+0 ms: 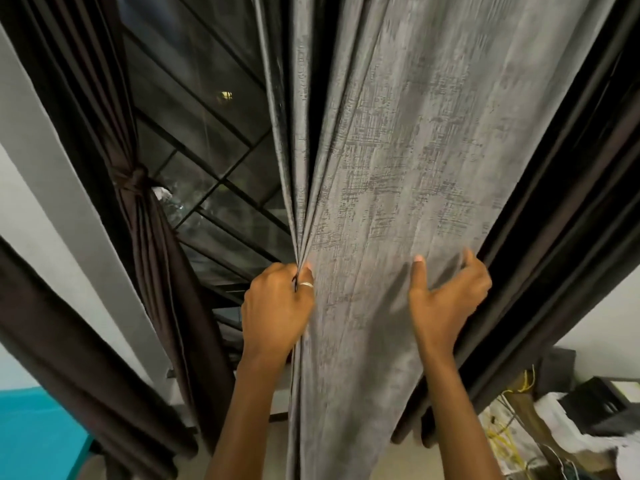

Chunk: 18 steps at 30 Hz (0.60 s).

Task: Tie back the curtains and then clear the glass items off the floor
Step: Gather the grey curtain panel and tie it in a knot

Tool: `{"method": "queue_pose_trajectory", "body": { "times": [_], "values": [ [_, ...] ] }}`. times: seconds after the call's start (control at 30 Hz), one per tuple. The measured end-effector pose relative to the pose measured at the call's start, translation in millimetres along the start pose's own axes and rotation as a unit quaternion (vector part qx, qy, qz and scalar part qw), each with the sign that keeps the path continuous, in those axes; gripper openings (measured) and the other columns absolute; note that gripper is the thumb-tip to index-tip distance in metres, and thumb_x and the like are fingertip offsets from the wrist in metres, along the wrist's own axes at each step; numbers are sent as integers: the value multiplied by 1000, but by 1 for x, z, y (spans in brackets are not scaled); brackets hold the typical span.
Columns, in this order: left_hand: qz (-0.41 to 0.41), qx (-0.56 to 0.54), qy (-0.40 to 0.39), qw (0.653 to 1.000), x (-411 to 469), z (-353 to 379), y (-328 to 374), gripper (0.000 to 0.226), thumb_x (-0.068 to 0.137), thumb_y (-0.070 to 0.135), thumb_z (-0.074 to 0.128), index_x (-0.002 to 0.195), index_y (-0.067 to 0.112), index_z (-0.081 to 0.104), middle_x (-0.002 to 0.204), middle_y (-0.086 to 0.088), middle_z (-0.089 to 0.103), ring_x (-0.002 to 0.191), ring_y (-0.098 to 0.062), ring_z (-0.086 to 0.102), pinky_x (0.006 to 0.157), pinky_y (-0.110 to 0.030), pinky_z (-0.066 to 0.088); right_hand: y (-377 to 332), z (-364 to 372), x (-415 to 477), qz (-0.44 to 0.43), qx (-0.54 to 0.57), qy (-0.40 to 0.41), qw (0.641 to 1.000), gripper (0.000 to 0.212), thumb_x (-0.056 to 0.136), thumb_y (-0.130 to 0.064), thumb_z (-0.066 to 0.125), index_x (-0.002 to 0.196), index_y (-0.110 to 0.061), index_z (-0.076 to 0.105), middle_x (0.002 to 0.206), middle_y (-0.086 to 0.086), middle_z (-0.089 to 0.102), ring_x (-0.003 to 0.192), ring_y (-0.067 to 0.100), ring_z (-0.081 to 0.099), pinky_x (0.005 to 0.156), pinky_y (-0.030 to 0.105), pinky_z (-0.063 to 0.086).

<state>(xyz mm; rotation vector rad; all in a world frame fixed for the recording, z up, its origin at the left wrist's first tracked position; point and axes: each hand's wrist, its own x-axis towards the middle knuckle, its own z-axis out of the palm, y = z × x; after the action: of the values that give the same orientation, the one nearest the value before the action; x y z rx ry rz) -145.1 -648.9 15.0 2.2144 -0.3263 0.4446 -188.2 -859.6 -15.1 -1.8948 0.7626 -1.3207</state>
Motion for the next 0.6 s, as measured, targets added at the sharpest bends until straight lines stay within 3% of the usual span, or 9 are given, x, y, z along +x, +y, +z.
{"method": "queue_pose_trajectory", "body": {
  "times": [0.1,0.2,0.27,0.33,0.4,0.43,0.47,0.53,0.6],
  "values": [
    [6,-4,-9,1000,1,0,-1,48,101,37,52,59,15,41,64,3,45,54,-16,47,52,-31,37,4,1,19,61,3,-24,998,95,84,-52,77,152,-5,30,153,16,33,143,33,33,114,55,35],
    [14,-8,-12,1000,2,1,-2,49,101,37,53,59,15,40,62,5,42,53,-14,44,52,-28,30,-1,1,31,120,107,-71,985,96,85,-49,79,155,-13,25,155,3,39,142,18,41,117,39,38],
    [15,-9,-12,1000,1,1,-4,48,101,36,53,60,12,43,62,5,42,53,-14,44,52,-28,31,-1,3,36,147,142,-88,975,82,88,-40,78,151,-16,33,137,-5,55,123,10,57,105,29,47],
    [15,-7,-11,1000,1,1,-5,47,101,36,53,60,13,43,62,6,42,53,-14,44,52,-28,31,2,4,36,142,137,-96,976,57,91,-33,75,139,-19,47,115,-11,62,99,0,63,90,24,52],
    [14,-3,-8,1000,2,1,-5,47,100,35,54,59,16,41,62,6,42,52,-11,43,52,-27,30,6,5,33,116,131,-101,979,18,95,-27,70,107,-19,60,93,-10,63,76,-6,59,72,20,51],
    [11,-1,-5,1000,3,2,-5,47,100,35,54,58,18,40,62,7,41,52,-10,42,52,-26,29,5,3,27,99,125,-102,982,15,97,-25,69,88,-19,58,80,-10,59,64,-6,54,63,17,46],
    [9,2,-1,1000,3,2,-4,48,100,35,54,58,20,38,61,7,41,51,-10,41,51,-26,28,4,3,21,82,121,-104,984,27,97,-23,67,75,-21,52,70,-9,53,55,-4,49,57,13,40],
    [8,9,5,1000,3,4,-2,49,100,35,54,57,23,35,62,7,40,51,-9,40,50,-25,26,7,2,5,50,109,-116,986,38,98,-24,67,66,-17,46,61,-3,45,50,2,42,49,13,34],
    [9,7,10,1000,3,7,0,48,100,34,54,58,19,38,62,7,41,51,-10,41,50,-25,25,5,4,-14,25,97,-133,986,45,97,-25,68,66,-3,45,58,5,41,50,6,35,47,21,32]
  ]
}}
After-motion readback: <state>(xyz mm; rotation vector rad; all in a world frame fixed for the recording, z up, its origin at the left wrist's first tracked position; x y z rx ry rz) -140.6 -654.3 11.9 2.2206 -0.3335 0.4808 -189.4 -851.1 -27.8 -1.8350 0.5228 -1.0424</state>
